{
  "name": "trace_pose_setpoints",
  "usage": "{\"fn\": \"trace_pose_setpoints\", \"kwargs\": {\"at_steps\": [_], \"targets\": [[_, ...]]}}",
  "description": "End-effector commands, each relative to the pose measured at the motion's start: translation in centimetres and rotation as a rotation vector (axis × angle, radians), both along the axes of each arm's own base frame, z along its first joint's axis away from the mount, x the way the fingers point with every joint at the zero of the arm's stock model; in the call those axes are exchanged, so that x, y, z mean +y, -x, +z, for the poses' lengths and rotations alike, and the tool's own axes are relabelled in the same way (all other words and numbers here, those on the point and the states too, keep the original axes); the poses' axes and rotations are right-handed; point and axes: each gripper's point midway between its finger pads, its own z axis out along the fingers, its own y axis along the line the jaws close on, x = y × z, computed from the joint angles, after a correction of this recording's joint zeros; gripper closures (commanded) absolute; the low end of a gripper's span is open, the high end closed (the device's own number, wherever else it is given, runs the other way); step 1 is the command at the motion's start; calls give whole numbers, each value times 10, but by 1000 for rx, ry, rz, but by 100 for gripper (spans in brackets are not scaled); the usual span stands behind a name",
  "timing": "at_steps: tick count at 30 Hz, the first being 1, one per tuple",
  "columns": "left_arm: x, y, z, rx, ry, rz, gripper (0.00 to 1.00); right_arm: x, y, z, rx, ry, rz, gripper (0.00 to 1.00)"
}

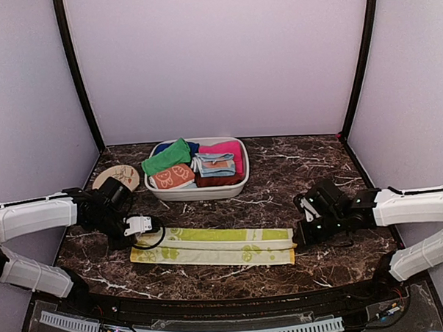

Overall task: Roll the towels
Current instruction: Fold the towel at the center of the board.

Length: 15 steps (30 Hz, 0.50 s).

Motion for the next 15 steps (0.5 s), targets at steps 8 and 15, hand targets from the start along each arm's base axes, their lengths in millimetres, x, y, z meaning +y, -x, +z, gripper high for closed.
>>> {"fn": "trace_pose_setpoints", "kwargs": {"at_steps": [8, 15], "targets": [[11, 42, -15, 141, -25, 24, 85, -25, 20, -32, 46, 136, -79, 94], [12, 53, -12, 164, -9, 1, 73, -19, 30, -29, 61, 93, -64, 52]]}}
